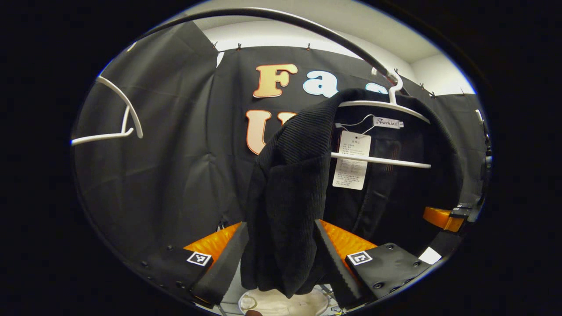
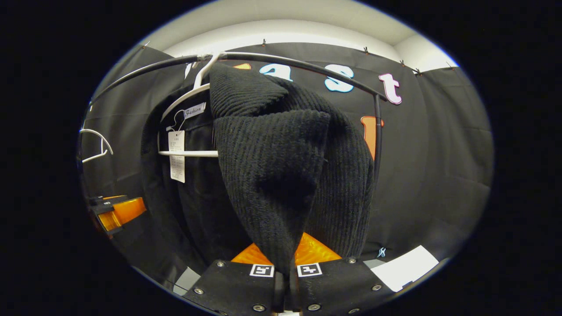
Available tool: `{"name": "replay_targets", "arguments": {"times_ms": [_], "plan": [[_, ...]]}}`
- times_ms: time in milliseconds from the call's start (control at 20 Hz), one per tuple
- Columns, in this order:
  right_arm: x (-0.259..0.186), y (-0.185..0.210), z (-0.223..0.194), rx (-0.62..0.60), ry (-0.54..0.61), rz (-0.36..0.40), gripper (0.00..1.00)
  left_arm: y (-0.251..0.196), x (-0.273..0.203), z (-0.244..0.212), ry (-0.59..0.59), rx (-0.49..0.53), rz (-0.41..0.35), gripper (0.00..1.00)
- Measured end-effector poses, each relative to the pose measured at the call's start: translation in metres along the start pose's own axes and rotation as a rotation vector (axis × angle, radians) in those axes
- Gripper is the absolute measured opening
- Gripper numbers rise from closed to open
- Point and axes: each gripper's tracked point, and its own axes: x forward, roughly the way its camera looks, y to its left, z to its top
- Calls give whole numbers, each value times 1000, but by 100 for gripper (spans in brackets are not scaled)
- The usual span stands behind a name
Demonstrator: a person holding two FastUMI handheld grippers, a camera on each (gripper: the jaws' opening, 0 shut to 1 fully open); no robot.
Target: Grasp the clothes on the hanger with both hands and then place them into the laundry hamper below.
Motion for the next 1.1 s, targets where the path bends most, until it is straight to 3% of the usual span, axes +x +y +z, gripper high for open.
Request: {"name": "replay_targets", "arguments": {"times_ms": [50, 100, 300, 450, 600, 650, 950, 1000, 1100], "plan": [[-3, -3, 2, -3, -5, -4, 5, 0, 6, -2, -2, 9, -2, 100], [-7, -6, 4, -5, -9, -8, 5, 0, 10, -5, 0, 18, -2, 96], [-16, -13, 13, -6, -25, -21, 5, -3, 32, -20, 38, -1, -19, 100], [-26, -20, 23, -9, -44, -30, 5, 2, 40, -20, 40, -11, -9, 96], [-40, -31, 37, -22, -66, -43, 5, 3, 42, -17, 37, 10, -8, 100], [-44, -34, 41, -26, -74, -46, 5, 4, 42, -15, 35, 16, -8, 94], [-60, -59, 75, 1, -117, -56, 5, 7, 47, -13, 30, 23, 9, 90], [-63, -65, 80, 12, -126, -59, 0, 7, 47, -11, 29, 23, 8, 81], [-66, -77, 93, 22, -148, -76, 5, 8, 50, -12, 36, 35, 4, 66]]}}
